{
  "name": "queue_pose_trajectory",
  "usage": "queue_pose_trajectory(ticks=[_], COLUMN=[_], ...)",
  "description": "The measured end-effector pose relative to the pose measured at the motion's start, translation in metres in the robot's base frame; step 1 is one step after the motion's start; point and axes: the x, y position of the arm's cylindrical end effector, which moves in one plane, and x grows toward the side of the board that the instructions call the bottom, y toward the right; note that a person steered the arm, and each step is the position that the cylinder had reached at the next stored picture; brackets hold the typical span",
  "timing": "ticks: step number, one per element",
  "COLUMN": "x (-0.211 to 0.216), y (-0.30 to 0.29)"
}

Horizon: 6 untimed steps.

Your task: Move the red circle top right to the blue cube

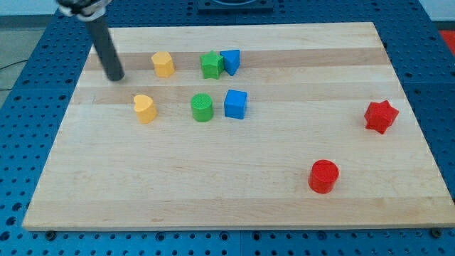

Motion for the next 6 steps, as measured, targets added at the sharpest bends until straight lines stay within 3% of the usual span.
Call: queue_pose_trajectory(ticks=[1,2,3,4,5,6], x=[0.123,0.191,0.225,0.234,0.220,0.183], y=[0.008,0.085,0.193,0.296,0.361,0.370])
